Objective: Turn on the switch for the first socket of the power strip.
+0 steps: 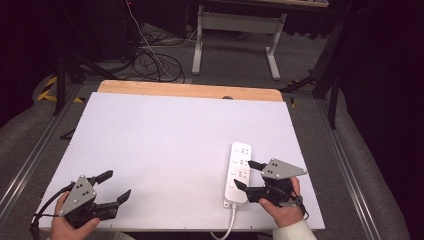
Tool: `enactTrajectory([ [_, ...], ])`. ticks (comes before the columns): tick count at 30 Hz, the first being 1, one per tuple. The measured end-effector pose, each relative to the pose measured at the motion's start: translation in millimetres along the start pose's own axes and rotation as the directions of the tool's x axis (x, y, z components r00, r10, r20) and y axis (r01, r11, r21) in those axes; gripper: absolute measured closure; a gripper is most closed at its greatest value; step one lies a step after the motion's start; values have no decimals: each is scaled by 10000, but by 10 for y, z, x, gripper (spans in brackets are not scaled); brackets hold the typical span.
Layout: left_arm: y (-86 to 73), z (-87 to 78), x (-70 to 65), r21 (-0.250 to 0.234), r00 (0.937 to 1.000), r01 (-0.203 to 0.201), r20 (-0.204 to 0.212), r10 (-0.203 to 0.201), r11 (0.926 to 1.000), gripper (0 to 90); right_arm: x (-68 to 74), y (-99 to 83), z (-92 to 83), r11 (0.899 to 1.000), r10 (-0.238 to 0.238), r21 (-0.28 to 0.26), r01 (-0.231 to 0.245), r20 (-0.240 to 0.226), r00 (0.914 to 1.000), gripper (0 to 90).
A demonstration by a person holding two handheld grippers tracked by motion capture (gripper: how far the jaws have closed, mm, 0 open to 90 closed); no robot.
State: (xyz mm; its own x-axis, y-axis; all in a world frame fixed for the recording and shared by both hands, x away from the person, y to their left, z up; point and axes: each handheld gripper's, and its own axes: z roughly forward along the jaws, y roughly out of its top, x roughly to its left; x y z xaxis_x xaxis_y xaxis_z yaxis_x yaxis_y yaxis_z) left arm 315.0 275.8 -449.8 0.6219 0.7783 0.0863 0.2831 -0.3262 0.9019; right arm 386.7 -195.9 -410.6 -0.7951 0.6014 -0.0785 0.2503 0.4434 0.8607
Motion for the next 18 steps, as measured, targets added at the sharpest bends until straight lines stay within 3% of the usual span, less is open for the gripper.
enactTrajectory([
  [18, -7, 13, -8, 60, 10000, -7, -15, 7, 10000, 219, -11, 95, 241, 9996, -74, 288, 81, -234, 9997, 282],
])
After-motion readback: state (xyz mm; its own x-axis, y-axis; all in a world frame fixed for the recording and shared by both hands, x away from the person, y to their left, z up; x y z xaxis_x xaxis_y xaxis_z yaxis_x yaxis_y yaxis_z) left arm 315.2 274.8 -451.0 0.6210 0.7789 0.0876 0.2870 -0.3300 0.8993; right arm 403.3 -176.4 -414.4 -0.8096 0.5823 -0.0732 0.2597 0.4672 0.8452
